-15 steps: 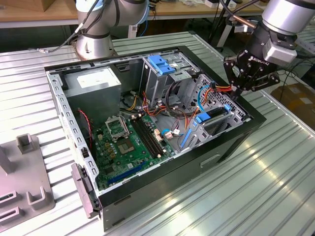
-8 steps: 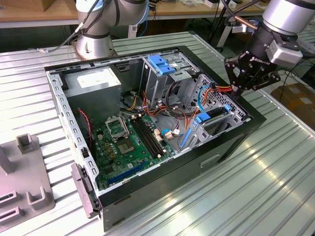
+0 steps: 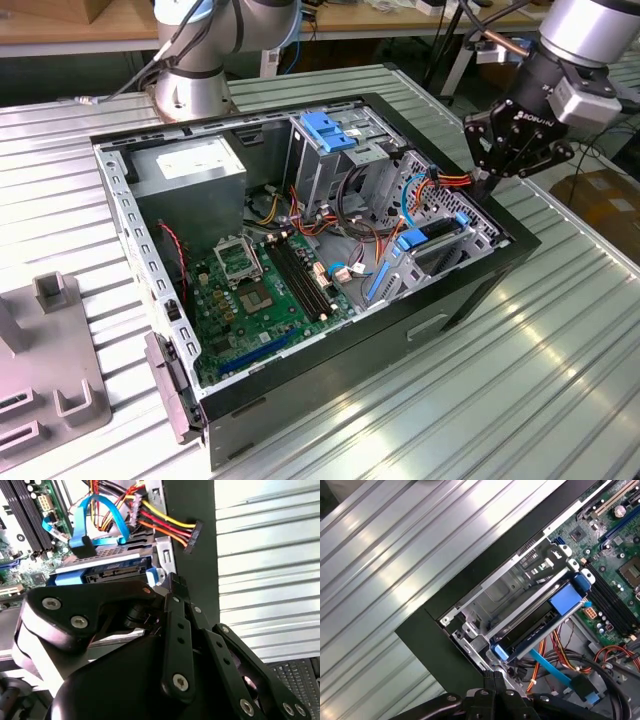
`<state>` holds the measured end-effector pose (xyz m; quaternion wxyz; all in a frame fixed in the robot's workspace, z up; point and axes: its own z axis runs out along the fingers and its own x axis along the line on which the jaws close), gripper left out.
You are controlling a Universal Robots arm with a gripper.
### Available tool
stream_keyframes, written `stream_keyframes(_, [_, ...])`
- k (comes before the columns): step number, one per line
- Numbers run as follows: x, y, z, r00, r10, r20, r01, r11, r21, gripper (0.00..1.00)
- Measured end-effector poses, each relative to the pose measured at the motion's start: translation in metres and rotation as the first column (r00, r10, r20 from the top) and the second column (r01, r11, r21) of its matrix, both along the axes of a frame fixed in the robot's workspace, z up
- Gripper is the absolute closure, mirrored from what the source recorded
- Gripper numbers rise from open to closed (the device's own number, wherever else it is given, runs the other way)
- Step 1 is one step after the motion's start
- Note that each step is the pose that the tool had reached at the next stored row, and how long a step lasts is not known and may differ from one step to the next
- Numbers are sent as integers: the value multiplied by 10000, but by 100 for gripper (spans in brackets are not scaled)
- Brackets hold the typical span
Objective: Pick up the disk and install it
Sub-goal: 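Insert the first disk wire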
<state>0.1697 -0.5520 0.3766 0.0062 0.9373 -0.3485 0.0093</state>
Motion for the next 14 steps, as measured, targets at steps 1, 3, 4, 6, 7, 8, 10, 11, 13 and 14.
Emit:
stream_keyframes(1, [11, 15, 0, 10000, 74, -1, -74, 10000, -1, 90])
stream_keyframes(3, [13, 27, 0, 9997, 257, -1, -257, 9997, 0, 90])
stream_keyframes(4, [16, 28, -1, 9990, 454, 0, -454, 9990, 2, 90])
stream_keyframes(6, [16, 29, -1, 9960, 893, 0, -893, 9960, 3, 90])
stream_keyframes(7, [16, 29, -1, 9942, 1077, 0, -1077, 9942, 3, 90])
stream_keyframes(8, [17, 29, -1, 9921, 1252, -1, -1252, 9921, 2, 90])
stream_keyframes(10, [20, 30, -1, 9902, 1400, 0, -1400, 9902, 2, 90])
stream_keyframes(11, [20, 30, -1, 9901, 1404, 0, -1404, 9901, 3, 90])
stream_keyframes(13, [21, 30, -1, 9900, 1410, 0, -1410, 9900, 2, 90])
stream_keyframes(14, [20, 30, -1, 9900, 1410, 0, -1410, 9900, 3, 90])
